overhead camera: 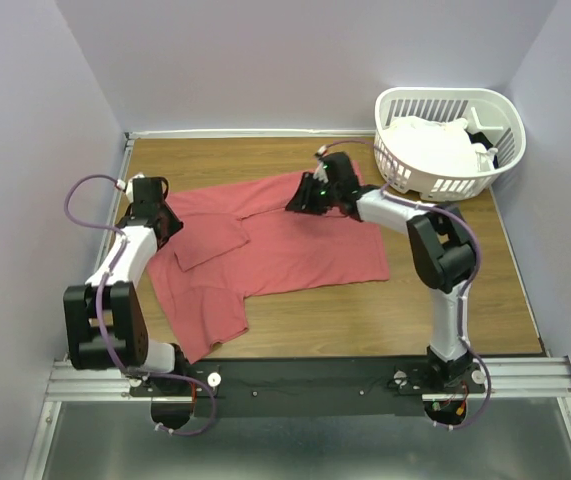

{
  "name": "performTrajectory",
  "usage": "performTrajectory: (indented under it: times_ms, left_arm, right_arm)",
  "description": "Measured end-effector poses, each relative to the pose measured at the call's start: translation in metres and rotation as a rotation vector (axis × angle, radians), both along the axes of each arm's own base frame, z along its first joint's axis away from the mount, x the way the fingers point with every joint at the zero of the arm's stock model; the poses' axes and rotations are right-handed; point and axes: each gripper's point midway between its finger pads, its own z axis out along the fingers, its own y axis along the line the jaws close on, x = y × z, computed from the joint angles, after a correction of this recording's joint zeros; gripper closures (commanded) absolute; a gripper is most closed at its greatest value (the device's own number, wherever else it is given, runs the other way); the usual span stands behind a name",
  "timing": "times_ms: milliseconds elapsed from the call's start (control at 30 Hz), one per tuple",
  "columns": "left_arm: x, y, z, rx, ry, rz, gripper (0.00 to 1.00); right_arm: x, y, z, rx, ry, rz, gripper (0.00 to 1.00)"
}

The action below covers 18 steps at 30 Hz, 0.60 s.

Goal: Fold and stack the t-shirts
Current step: Fold the tshirt

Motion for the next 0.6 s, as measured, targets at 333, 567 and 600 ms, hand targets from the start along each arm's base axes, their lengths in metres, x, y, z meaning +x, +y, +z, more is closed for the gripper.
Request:
performTrajectory:
  times_ms: [333,567,600]
  left_arm:
    - [0.062,0.006,-0.060,0.005,0.126,-0.019,0.59]
    - [0.100,0.010,-0.070,0.015,0.135,-0.020,0.59]
    - [0.105,0.011,-0.070,0.017,0.131,-0.021,0.59]
  right_arm:
    - [0.092,-0.134,-0.002,-0.144,-0.110,-0.279,0.62]
    - [0.117,-0.150,-0.034,-0.256,-0.130,-0.312,0.66]
    - [0.120,-0.152,-0.040,-0.271,-0.128,-0.314,0.66]
